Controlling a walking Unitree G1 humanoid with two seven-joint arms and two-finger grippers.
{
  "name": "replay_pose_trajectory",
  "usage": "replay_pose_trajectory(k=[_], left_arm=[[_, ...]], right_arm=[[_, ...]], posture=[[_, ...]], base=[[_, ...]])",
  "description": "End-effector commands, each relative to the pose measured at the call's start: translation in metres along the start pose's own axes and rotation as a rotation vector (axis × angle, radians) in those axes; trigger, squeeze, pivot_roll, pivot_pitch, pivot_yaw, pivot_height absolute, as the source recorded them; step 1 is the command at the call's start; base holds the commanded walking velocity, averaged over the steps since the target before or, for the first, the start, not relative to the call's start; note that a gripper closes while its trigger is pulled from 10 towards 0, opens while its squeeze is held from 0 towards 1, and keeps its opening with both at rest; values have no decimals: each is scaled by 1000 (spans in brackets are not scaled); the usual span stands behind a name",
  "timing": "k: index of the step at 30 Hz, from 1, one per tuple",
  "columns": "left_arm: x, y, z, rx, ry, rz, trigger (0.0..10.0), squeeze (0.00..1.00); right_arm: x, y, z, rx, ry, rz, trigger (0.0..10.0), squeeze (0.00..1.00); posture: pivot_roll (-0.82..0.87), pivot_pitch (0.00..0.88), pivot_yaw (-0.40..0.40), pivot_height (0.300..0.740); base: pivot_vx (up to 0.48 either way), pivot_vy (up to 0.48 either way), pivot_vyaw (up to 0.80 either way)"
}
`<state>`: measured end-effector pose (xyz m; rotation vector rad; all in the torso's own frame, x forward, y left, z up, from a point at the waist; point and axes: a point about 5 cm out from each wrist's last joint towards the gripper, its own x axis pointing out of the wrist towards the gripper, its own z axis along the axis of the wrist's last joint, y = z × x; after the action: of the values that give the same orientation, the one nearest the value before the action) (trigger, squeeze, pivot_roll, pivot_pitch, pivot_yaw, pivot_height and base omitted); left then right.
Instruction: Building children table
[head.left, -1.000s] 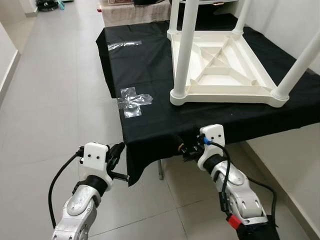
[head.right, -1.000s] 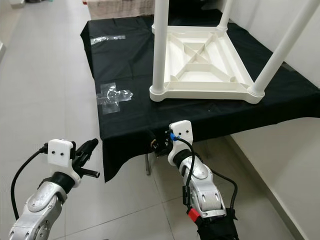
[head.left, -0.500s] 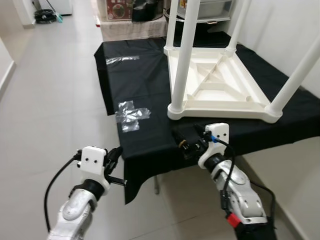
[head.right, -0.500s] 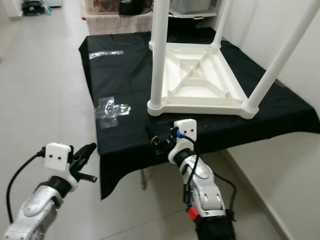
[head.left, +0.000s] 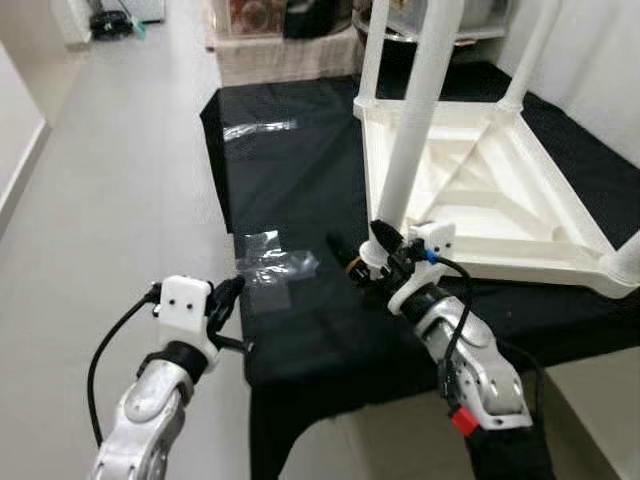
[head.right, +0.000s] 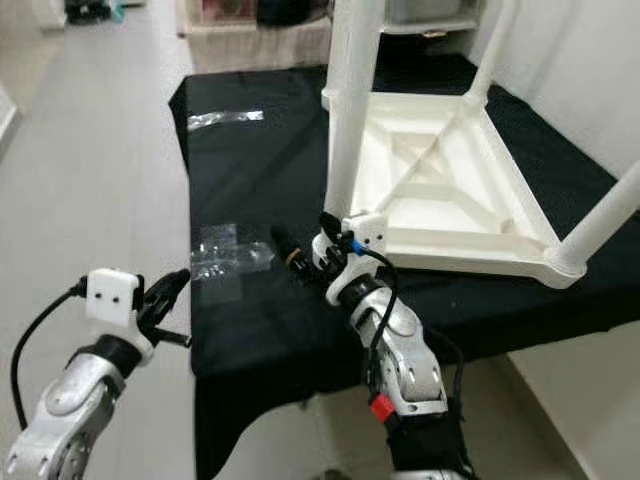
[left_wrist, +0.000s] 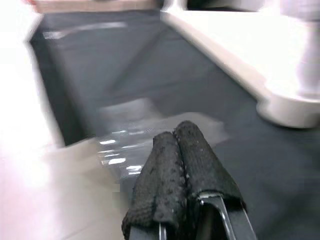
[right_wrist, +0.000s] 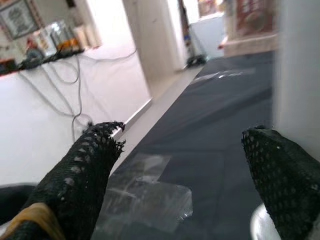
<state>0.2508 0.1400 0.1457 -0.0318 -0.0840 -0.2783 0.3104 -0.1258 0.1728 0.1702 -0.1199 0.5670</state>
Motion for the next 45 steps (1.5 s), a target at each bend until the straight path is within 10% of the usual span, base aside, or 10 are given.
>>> replay_pose_trajectory(k=[1,10,11,12,13,27,28,30,31,45], left_arm=[[-4,7,-4,17,27,20,10000,0],[-7,7,-5,13,34,28,10000,0],[-8,6,-6,13,36,28,10000,0],[-8,6,-6,13,36,28,10000,0],[-8,6,-6,13,38,28,10000,0],[-10,7,-9,14,55,18,10000,0],[-10,7,-9,14,57,15,10000,0],[-11,7,-9,13,57,14,10000,0],[-11,7,-9,13,57,13,10000,0],[-12,7,-10,10,58,22,10000,0]], right_arm=[[-3,-16,6,3,-11,-95,10000,0],[-10,-10,0,7,74,51,10000,0],[-15,-8,0,14,88,106,10000,275],[-15,-8,0,14,88,106,10000,275],[-23,-9,0,10,117,164,10000,1000],[-58,-51,8,-159,265,35,10000,980],[-65,-59,11,-175,304,7,10000,302],[-67,-62,13,-187,317,3,10000,216],[-68,-65,15,-195,330,-1,10000,0],[-72,-84,23,-239,444,-47,10000,0]], posture=[[16,142,-39,740],[19,145,-48,740],[21,148,-53,740],[21,148,-53,740],[18,151,-51,740],[11,161,-51,740],[7,161,-53,740],[7,160,-53,740],[7,160,-53,740],[12,162,-66,740]], base=[[0,0,0],[0,0,0],[0,0,0],[0,0,0],[0,0,0],[0,0,0],[0,0,0],[0,0,0],[0,0,0],[0,0,0]])
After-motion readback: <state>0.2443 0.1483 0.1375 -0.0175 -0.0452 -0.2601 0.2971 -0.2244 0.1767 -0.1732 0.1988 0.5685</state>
